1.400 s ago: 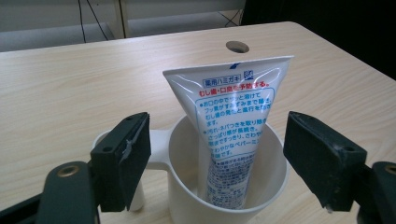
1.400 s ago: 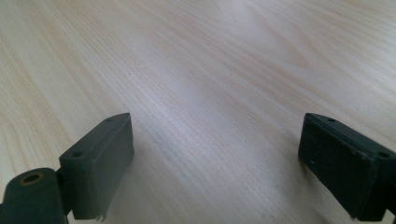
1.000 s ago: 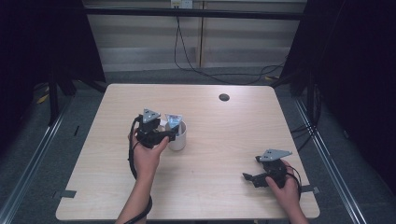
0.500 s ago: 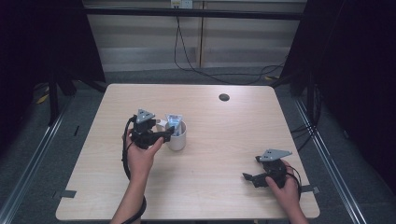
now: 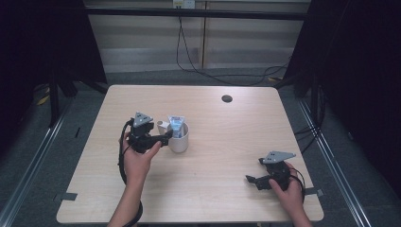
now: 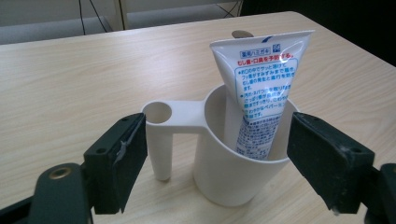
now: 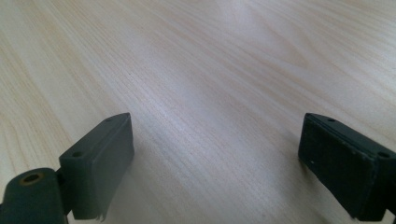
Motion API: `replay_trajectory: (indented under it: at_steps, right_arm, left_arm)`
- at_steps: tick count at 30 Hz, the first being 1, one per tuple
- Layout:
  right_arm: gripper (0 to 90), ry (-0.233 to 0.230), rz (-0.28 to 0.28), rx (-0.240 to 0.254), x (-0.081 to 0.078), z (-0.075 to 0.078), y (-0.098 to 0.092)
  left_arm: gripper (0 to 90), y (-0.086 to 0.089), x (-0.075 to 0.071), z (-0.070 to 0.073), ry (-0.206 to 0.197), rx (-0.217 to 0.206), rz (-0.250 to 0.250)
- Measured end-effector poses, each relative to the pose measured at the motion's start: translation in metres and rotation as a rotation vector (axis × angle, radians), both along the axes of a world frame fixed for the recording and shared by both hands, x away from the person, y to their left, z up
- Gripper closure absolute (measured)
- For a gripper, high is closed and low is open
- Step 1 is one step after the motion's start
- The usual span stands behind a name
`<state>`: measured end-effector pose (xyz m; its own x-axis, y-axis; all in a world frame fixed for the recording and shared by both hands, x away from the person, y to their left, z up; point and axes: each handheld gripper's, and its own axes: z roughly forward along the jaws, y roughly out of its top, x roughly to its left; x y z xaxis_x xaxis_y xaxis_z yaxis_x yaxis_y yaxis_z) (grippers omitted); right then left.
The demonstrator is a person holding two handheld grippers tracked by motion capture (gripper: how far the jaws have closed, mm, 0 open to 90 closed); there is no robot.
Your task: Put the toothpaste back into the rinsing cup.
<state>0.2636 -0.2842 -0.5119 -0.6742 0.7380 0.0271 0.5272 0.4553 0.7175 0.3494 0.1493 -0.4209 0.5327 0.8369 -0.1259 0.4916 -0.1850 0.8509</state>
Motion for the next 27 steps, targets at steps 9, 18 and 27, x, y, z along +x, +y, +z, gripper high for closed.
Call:
replay_trajectory:
  at_steps: [9, 18, 27]
  right_arm:
    - [10.1, 0.000, 0.000, 0.000, 0.000, 0.000, 0.000]
    - [10.1, 0.000, 0.000, 0.000, 0.000, 0.000, 0.000]
    - [10.1, 0.000, 0.000, 0.000, 0.000, 0.000, 0.000]
  left_arm:
    - [19.7, 0.014, -0.005, -0.004, 0.002, 0.000, 0.011]
    - [18.1, 0.025, -0.007, -0.008, 0.006, -0.006, 0.013]
    - [17.4, 0.036, -0.012, -0.017, 0.013, -0.001, 0.030]
